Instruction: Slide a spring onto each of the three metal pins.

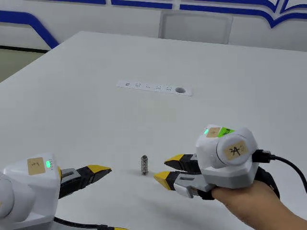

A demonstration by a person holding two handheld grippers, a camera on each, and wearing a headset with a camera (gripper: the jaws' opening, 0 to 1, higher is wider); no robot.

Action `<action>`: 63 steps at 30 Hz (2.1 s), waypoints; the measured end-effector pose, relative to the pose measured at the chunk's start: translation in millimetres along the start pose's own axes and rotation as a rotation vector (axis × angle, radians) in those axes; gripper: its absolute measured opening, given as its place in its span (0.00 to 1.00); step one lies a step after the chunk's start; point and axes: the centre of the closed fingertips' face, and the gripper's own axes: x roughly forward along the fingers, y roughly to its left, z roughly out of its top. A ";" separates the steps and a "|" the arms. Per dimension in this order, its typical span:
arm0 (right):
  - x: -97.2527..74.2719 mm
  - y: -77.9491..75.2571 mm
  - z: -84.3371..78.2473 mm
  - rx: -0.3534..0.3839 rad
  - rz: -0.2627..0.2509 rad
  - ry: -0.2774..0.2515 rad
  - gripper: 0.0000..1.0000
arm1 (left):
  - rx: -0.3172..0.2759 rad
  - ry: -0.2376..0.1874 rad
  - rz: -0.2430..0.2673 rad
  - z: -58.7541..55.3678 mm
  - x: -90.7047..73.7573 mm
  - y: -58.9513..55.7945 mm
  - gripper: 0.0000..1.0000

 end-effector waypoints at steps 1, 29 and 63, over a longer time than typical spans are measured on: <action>-3.2 0.3 -2.0 -0.001 -0.001 0.002 0.24 | 0.002 0.002 0.001 -0.1 0.0 0.6 0.85; -110.8 -33.7 -68.6 0.128 -0.182 0.003 0.30 | -0.012 -0.011 0.034 3.1 -0.1 15.9 0.86; -136.2 -62.3 -75.4 0.169 -0.256 -0.036 0.52 | -0.030 -0.003 0.047 -3.8 -2.1 22.3 0.86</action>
